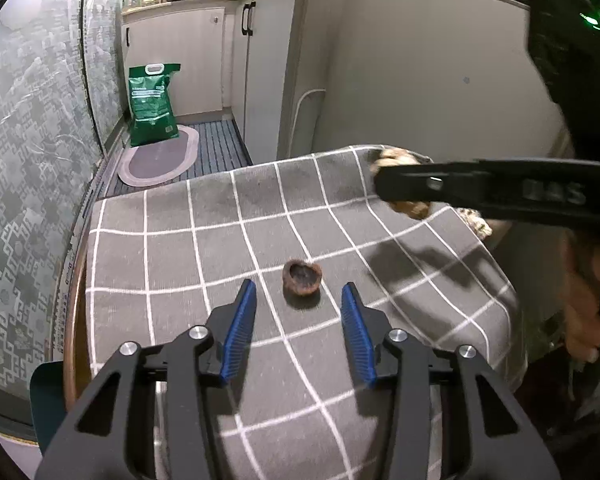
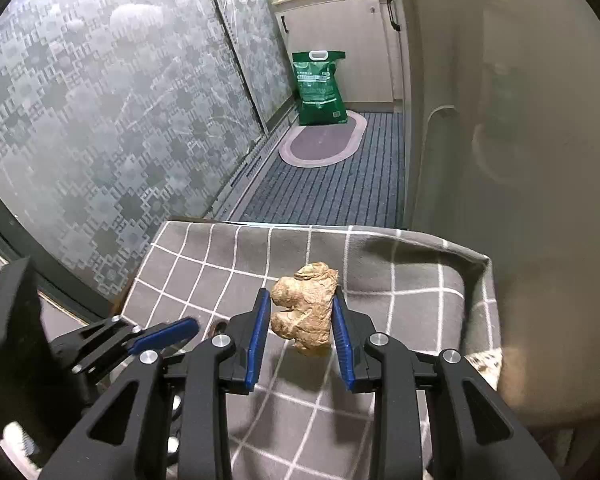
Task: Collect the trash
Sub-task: 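Grasp the second walnut shell with the left tool while the right tool grasps the ginger root, then carry the walnut shell and ginger root over the teal bin with both tools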
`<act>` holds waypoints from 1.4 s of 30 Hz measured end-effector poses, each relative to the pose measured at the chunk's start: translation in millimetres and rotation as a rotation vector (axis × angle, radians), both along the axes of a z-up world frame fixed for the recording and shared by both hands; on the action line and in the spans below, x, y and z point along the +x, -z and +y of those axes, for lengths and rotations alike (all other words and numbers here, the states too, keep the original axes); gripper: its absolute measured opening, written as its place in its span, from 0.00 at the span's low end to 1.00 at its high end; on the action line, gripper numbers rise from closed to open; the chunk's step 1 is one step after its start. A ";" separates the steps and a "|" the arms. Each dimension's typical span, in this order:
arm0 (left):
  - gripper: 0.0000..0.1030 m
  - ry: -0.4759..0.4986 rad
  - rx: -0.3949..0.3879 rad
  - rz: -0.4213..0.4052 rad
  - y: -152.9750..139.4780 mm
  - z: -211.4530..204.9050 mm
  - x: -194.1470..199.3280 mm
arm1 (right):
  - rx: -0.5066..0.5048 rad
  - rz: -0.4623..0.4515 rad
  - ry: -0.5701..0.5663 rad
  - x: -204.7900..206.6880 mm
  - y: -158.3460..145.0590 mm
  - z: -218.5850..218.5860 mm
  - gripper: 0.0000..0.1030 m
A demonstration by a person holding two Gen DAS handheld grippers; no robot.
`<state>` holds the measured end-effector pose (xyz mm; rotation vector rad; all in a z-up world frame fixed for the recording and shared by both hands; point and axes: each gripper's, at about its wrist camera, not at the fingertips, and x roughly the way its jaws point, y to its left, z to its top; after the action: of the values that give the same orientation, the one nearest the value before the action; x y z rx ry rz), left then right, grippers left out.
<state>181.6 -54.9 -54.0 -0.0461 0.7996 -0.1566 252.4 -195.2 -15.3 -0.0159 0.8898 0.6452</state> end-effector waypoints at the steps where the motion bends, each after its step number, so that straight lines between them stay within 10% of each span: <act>1: 0.42 -0.006 0.005 -0.003 0.3 -0.9 1.3 | 0.004 -0.005 0.002 -2.1 -2.4 -3.5 0.29; 10: 0.21 -0.088 0.021 -0.034 0.6 -3.0 10.4 | 0.023 -0.028 -0.012 -14.2 -13.1 -17.3 0.29; 42: 0.21 -0.219 -0.011 -0.081 -39.5 109.0 -51.4 | 0.034 -0.044 -0.142 -46.8 -29.6 81.1 0.29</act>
<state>130.2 54.0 -14.4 -0.1361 0.7074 0.0445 205.6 -114.0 14.2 -0.0632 0.8402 0.7894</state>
